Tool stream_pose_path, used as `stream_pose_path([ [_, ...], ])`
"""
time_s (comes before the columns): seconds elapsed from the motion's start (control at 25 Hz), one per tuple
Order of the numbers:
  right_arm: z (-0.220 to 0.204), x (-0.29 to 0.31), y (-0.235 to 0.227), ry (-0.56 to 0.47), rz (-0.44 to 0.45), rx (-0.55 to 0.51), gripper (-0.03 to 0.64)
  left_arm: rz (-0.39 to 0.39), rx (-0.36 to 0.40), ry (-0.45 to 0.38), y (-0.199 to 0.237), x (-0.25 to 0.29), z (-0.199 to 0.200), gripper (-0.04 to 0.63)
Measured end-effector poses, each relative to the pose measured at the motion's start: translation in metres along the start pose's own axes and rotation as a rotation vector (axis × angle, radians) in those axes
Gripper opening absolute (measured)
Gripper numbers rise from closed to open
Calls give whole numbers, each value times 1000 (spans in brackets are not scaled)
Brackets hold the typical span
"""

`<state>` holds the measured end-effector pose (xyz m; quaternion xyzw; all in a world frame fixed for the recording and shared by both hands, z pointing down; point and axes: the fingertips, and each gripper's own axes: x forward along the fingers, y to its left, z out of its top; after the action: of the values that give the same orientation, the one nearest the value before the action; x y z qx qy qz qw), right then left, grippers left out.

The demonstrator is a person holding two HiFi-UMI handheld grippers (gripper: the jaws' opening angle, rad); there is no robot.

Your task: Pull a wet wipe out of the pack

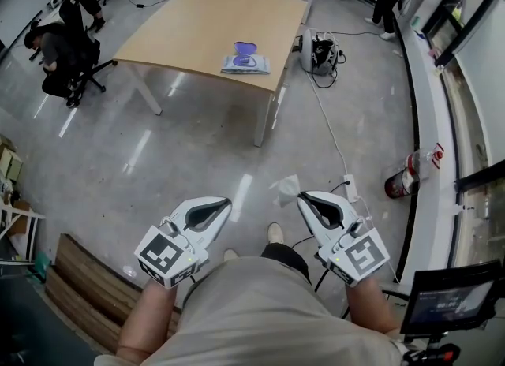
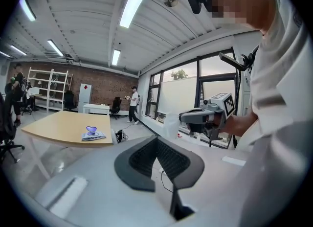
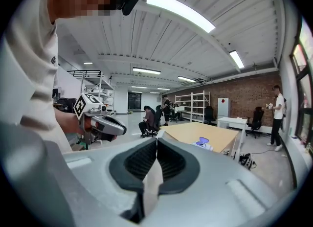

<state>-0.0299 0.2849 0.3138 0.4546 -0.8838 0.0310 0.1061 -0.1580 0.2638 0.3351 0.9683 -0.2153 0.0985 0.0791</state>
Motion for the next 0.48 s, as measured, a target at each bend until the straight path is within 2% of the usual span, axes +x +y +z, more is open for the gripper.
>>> stream_pose_path([
  [0.2, 0, -3, 41, 22, -25, -9, 5, -18, 6, 1, -6, -35, -14, 2],
  [0.48, 5, 2, 75, 14, -3, -23, 6, -15, -6, -16, -12, -67, -18, 2],
])
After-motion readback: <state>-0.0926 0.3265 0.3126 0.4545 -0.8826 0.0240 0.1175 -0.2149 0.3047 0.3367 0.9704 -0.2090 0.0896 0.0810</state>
